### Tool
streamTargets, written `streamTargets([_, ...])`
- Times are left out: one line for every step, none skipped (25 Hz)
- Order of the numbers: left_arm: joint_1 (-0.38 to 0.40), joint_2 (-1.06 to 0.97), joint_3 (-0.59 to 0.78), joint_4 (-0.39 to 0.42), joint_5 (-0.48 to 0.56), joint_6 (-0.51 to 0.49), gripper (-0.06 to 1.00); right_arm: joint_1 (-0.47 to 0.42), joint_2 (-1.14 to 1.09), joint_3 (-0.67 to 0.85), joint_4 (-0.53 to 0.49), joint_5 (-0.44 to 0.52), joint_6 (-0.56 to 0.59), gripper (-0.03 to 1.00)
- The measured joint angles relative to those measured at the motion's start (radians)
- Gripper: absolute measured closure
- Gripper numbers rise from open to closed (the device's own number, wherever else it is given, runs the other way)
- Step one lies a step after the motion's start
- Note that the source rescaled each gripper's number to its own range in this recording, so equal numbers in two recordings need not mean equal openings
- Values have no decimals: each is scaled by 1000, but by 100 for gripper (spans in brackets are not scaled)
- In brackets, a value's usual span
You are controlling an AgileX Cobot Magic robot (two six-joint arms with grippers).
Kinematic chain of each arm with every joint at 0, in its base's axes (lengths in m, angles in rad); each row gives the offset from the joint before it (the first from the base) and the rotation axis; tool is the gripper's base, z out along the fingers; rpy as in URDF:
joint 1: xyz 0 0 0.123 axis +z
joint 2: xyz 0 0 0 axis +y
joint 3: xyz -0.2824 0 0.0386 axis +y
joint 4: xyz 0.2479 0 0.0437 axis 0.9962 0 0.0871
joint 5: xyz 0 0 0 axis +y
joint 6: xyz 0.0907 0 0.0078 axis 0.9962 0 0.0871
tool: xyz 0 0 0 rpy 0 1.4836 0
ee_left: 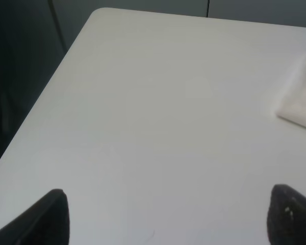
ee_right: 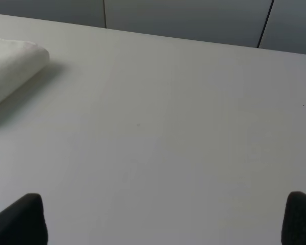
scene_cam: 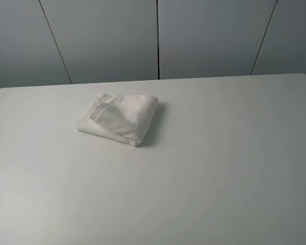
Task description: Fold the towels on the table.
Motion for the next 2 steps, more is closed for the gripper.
streamTargets([0, 0, 0, 0, 0, 0, -6, 0, 0, 0, 0, 0, 0, -3])
streamTargets([0, 0, 0, 0, 0, 0, -6, 0, 0, 0, 0, 0, 0, -3])
